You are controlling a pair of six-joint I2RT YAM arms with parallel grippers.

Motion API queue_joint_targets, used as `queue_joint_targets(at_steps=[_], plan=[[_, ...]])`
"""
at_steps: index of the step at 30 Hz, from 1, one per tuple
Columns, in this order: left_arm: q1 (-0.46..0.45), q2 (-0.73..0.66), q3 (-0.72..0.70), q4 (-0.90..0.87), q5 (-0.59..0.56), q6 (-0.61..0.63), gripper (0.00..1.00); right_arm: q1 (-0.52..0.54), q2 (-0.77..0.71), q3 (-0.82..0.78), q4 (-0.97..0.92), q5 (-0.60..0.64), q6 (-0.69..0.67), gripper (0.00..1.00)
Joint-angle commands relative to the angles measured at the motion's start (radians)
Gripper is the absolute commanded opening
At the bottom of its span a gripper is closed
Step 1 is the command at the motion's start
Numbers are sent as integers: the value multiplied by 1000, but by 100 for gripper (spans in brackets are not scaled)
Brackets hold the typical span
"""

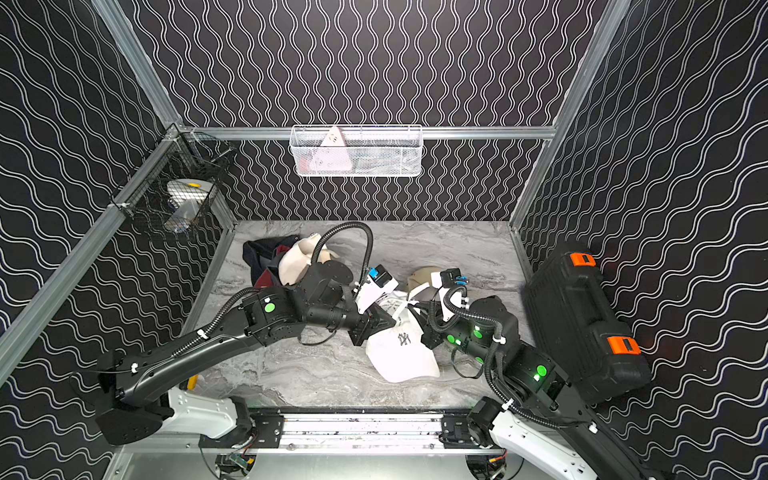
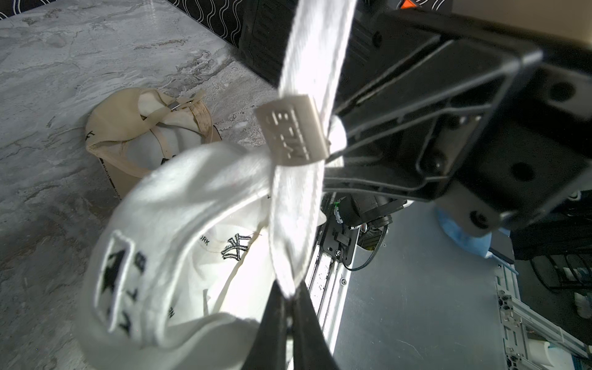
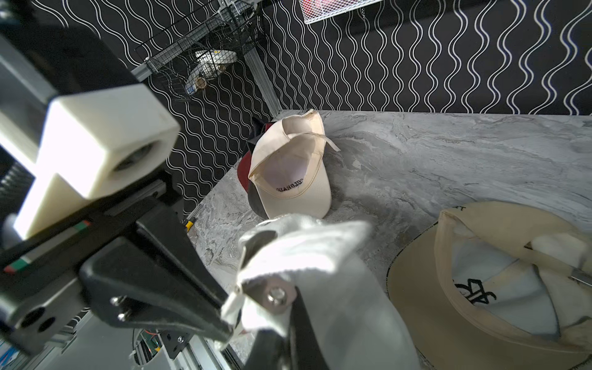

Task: Open the adjustable buckle of the baseball cap
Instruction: Pull the adjustable strap on the baseball cap.

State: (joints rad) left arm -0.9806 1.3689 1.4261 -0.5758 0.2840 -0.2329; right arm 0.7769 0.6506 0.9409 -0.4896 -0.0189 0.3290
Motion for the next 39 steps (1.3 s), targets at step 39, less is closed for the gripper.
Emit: queue_joint_targets(at_steps=[39], plan=[[-6,-15,-34,-12,7,27,0,-1,-91,-22,65,192,45,0]])
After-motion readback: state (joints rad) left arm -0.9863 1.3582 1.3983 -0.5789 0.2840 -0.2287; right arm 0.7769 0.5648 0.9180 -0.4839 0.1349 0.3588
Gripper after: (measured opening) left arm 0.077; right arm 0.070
